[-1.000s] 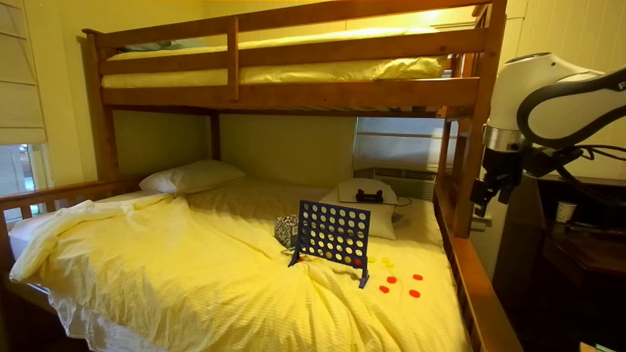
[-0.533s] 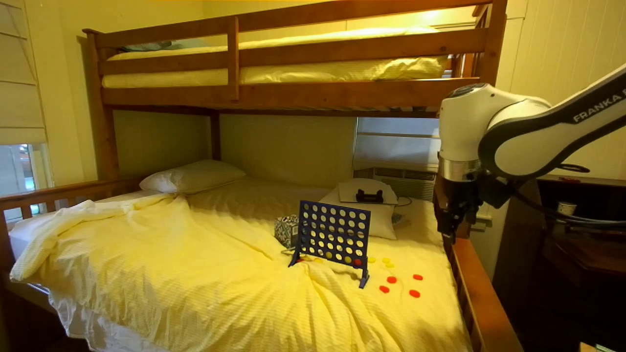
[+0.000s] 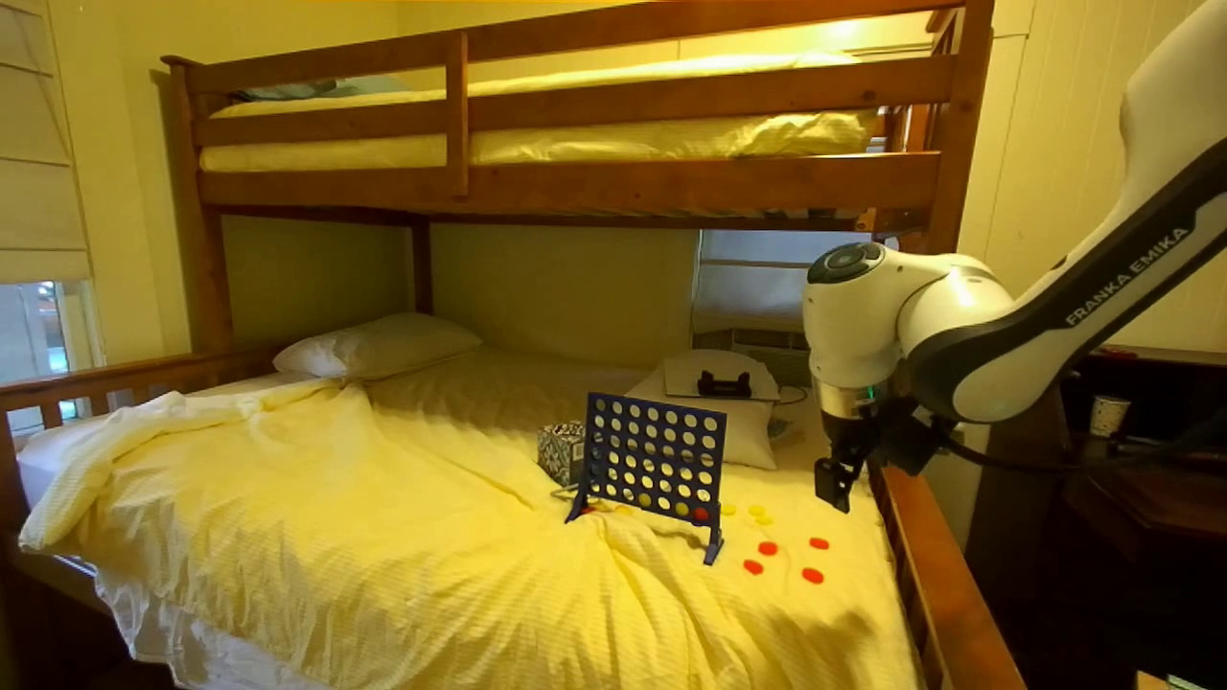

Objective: Put one orange disc in the blue board

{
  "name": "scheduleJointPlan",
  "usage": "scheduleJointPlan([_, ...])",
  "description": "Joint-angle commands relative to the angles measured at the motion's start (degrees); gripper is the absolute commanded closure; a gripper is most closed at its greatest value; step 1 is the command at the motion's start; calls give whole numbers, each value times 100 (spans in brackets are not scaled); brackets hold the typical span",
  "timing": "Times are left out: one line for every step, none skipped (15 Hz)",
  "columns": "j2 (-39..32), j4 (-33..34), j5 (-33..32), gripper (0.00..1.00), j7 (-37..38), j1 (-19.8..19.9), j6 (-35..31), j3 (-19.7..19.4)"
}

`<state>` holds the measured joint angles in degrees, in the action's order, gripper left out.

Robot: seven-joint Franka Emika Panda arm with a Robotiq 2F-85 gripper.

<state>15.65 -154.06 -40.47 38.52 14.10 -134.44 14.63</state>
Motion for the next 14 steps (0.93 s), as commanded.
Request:
scheduleJointPlan([-850, 397, -1291, 0, 970, -118, -309, -271])
scheduleJointPlan([-1066, 507, -1632, 0, 1217, -185, -322, -377])
scheduleJointPlan([-1278, 619, -1895, 0, 1430, -274, -310, -492])
scheduleJointPlan([-1507, 756, -2050, 0, 1556, -381, -301, -626])
scheduleJointPlan([-1667, 858, -1997, 0, 1537, -497, -327, -767])
scheduleJointPlan([-1152, 502, -1758, 0, 1290, -632, -245, -872])
scheduleJointPlan([-1337, 613, -1774, 0, 1321, -693, -257, -952])
scheduleJointPlan([-1481, 707, -1770, 0, 1331, -728, -264, -996])
scheduleJointPlan([-1575, 771, -1767, 0, 1335, -742, -268, -1010])
scheduleJointPlan([-1618, 807, -1765, 0, 1338, -748, -270, -1014])
scheduleJointPlan([-1628, 819, -1764, 0, 1338, -751, -271, -1017])
scheduleJointPlan([-1889, 1001, -1823, 0, 1381, -838, -126, -1006])
scheduleJointPlan([-2175, 1178, -1818, 0, 1341, -941, -65, -1035])
scheduleJointPlan([-2345, 1278, -1837, 0, 1321, -1027, -74, -1071])
